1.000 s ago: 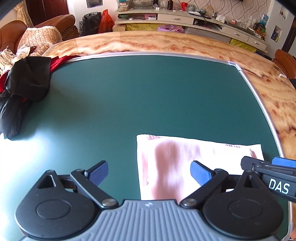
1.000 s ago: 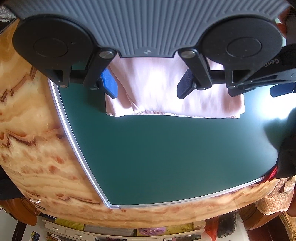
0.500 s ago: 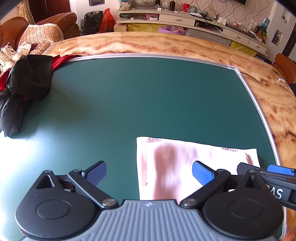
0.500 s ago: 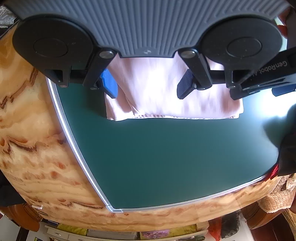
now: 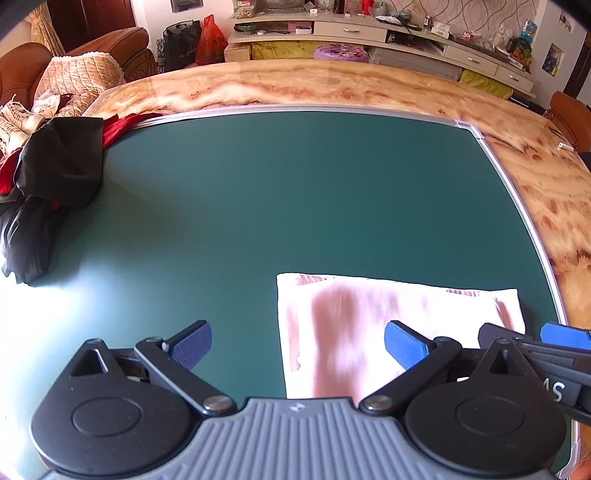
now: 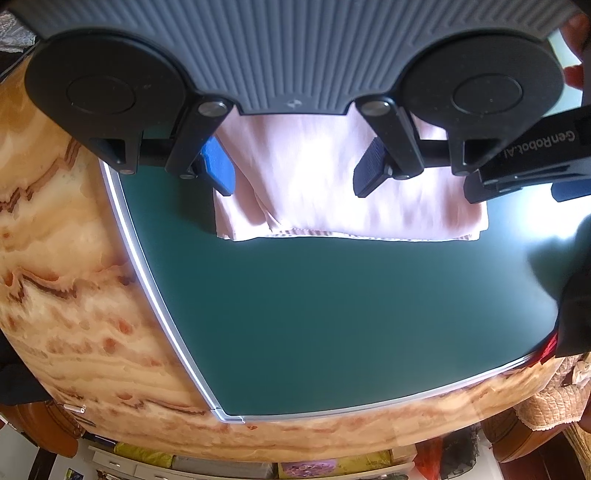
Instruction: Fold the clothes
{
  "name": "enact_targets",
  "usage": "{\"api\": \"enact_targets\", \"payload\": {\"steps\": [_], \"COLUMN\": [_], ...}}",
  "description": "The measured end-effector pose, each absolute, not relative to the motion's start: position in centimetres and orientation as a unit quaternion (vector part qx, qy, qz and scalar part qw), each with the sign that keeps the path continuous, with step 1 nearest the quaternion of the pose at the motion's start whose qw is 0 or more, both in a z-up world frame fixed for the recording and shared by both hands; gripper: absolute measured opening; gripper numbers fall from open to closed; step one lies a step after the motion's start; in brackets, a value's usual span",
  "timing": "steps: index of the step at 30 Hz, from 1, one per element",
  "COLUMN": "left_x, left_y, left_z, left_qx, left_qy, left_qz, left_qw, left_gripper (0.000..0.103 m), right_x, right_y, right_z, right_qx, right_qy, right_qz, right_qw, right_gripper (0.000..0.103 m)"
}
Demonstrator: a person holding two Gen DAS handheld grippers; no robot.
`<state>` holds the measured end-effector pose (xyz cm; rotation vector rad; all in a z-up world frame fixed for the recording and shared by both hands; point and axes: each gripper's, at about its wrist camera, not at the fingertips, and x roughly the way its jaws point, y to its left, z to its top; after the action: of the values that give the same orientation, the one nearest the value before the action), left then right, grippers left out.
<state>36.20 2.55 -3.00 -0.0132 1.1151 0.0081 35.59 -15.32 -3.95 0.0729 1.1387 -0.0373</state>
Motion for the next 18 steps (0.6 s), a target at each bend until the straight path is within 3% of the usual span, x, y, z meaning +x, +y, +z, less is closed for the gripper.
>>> {"api": "enact_targets", "payload": {"steps": [18], "left_x": [35.80], "left_y": [2.56], "left_z": [-2.64], "left_qx": [0.003], "left_qy": [0.528], "left_qz": [0.009], "left_qw": [0.849], "left_gripper": [0.102], "right_x": [35.02], "right_y": [-14.78], "right_z": [-3.66], "right_qx": [0.025], "right_qy": [0.540], "right_qz": [-0.017], "right_qw": [0.841], "right_gripper": [0.079]}}
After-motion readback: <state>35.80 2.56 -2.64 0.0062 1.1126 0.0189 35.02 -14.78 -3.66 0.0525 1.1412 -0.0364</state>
